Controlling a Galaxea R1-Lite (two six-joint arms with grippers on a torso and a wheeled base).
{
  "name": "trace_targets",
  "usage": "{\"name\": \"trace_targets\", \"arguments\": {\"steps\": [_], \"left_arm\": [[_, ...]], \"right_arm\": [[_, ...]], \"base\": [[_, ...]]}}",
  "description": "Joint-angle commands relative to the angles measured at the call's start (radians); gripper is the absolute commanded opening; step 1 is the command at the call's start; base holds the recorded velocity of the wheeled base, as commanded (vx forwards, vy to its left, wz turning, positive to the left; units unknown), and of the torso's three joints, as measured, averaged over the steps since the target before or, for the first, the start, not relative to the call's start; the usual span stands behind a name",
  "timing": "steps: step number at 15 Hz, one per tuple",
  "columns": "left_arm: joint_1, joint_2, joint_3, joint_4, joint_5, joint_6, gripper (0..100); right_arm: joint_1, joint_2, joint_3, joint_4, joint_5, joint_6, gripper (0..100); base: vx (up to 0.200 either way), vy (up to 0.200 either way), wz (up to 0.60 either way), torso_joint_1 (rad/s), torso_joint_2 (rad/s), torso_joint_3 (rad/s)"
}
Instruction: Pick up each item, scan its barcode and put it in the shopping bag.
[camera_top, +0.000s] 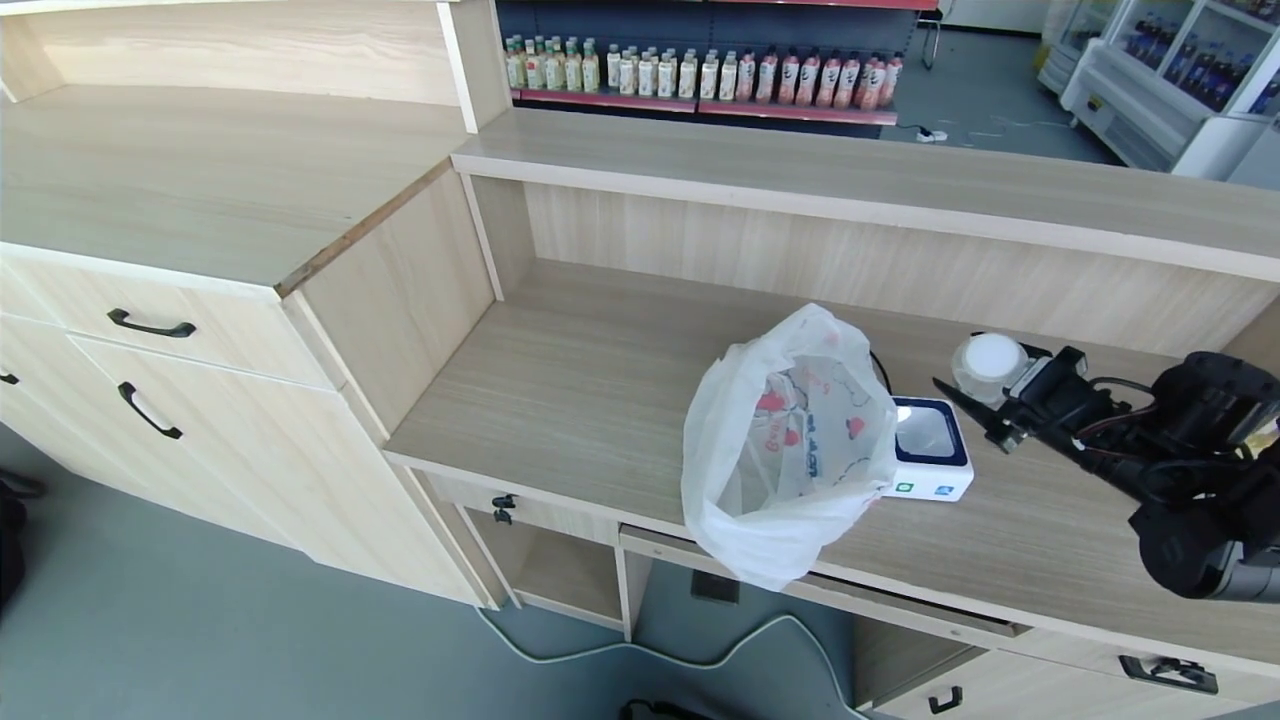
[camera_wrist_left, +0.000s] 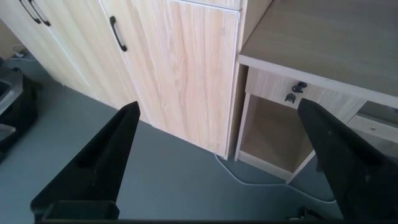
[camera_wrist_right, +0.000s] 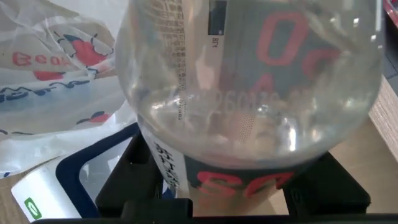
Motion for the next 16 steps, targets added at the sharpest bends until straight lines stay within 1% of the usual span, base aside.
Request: {"name": "trace_targets", "arguments": {"steps": [1,5,8,16], "left_arm": [[0.0,0.0,0.0,-0.001,0.001,0.0,100],[0.0,0.0,0.0,-0.001,0.001,0.0,100],[-0.001,0.0,0.0,-0.001,0.001,0.0,100],[0.0,0.0,0.0,-0.001,0.001,0.0,100]], "right_arm": [[0.005,0.028,-0.012,-0.003,0.001,-0.006,0],[0.021,0.062,-0.095,-0.003,-0.001,0.011,0],[0.036,0.082,-0.101,-0.003,-0.001,0.063,0],[0.06,0.128,-0.138,-0.003,-0.001,0.092,0]], "base": [[0.0,0.0,0.0,0.0,0.0,0.0],[0.0,0.0,0.0,0.0,0.0,0.0],[0.0,0.0,0.0,0.0,0.0,0.0],[0.0,0.0,0.0,0.0,0.0,0.0]]}}
